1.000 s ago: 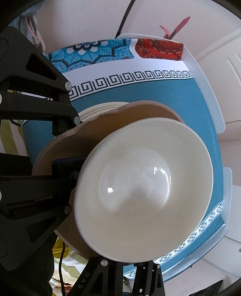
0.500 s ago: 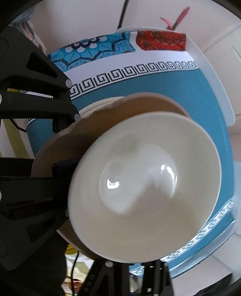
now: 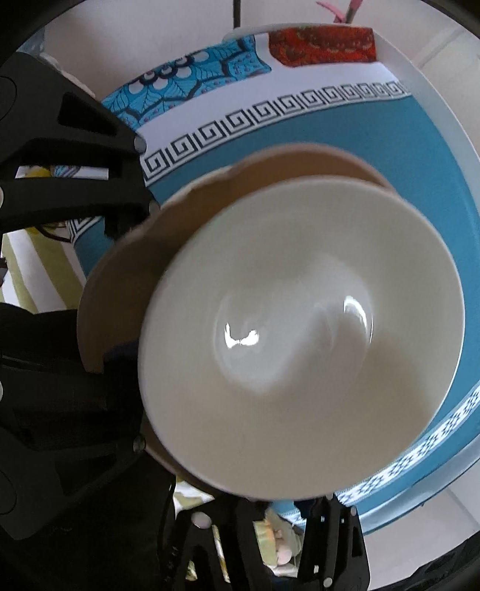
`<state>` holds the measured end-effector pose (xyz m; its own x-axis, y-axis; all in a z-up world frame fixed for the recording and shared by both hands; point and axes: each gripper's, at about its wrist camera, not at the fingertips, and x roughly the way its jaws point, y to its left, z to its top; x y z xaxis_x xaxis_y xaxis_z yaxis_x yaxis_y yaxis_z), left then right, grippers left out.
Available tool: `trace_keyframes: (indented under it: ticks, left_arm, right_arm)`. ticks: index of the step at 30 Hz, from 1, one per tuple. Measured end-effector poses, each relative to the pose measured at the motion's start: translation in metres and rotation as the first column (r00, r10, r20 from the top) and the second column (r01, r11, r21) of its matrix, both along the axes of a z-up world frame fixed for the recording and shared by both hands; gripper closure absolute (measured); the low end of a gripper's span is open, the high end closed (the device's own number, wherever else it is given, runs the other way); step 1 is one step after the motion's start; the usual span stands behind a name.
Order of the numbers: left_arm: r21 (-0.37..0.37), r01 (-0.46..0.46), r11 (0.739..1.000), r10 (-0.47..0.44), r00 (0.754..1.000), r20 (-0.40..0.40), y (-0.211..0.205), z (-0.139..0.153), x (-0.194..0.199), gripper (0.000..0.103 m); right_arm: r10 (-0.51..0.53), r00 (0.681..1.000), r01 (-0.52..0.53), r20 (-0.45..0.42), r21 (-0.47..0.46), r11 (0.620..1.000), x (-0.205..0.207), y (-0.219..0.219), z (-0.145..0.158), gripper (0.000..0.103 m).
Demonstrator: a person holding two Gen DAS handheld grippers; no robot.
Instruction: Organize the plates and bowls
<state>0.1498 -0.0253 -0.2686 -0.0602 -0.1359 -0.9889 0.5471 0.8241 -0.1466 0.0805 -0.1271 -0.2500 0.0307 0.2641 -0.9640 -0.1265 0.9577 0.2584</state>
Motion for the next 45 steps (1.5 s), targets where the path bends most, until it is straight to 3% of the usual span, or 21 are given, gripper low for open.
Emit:
trace_keyframes:
  ticks: [5,9,16,19,28,32,34,37,39,42,45]
  left_arm:
    - [-0.004,-0.002,1.0,0.002,1.0,-0.01,-0.002,0.0,0.001,0.055]
    - [-0.022,-0.02,1.0,0.02,1.0,-0.022,0.0,0.002,0.001,0.053]
    - [-0.079,-0.055,0.995,0.054,0.998,-0.018,0.004,0.015,-0.007,0.028]
    - [-0.059,-0.055,0.997,0.056,0.998,0.01,0.006,0.02,-0.009,0.019]
    - [-0.07,-0.092,0.993,0.098,0.992,0.085,0.025,0.061,-0.03,0.018]
    - [-0.089,-0.107,0.99,0.12,0.982,0.149,0.027,0.085,-0.054,0.018]
    - [-0.133,-0.136,0.982,0.161,0.967,0.196,0.031,0.107,-0.068,0.018]
    - [-0.204,-0.181,0.962,0.238,0.923,0.303,0.04,0.148,-0.083,0.018]
    - [-0.25,-0.207,0.946,0.295,0.869,0.398,0.043,0.178,-0.096,0.018]
    - [-0.317,-0.228,0.92,0.371,0.763,0.528,0.047,0.218,-0.119,0.012]
    - [-0.395,-0.229,0.89,0.444,0.633,0.634,0.052,0.256,-0.143,0.001]
  right_arm:
    - [0.01,1.0,-0.009,-0.005,0.029,1.0,-0.001,0.005,0.0,0.062]
    - [0.002,1.0,-0.002,-0.001,0.016,1.0,-0.002,0.008,0.002,0.06]
    - [-0.054,0.998,0.054,0.02,-0.002,0.999,-0.007,0.005,0.009,0.06]
    - [-0.062,0.997,0.062,0.035,-0.009,0.998,-0.009,0.004,0.014,0.06]
    - [-0.084,0.991,0.087,0.105,-0.028,0.996,-0.035,-0.001,0.047,0.059]
    - [-0.111,0.977,0.118,0.184,-0.027,0.993,-0.055,-0.001,0.075,0.059]
    - [-0.142,0.959,0.153,0.246,-0.028,0.988,-0.067,-0.003,0.098,0.059]
    - [-0.178,0.916,0.206,0.36,-0.042,0.978,-0.084,-0.006,0.136,0.059]
    - [-0.208,0.871,0.249,0.446,-0.036,0.968,-0.097,-0.006,0.164,0.053]
    - [-0.243,0.789,0.304,0.564,-0.015,0.953,-0.121,-0.014,0.205,0.019]
    - [-0.28,0.713,0.372,0.643,-0.008,0.928,-0.14,-0.018,0.235,0.017]
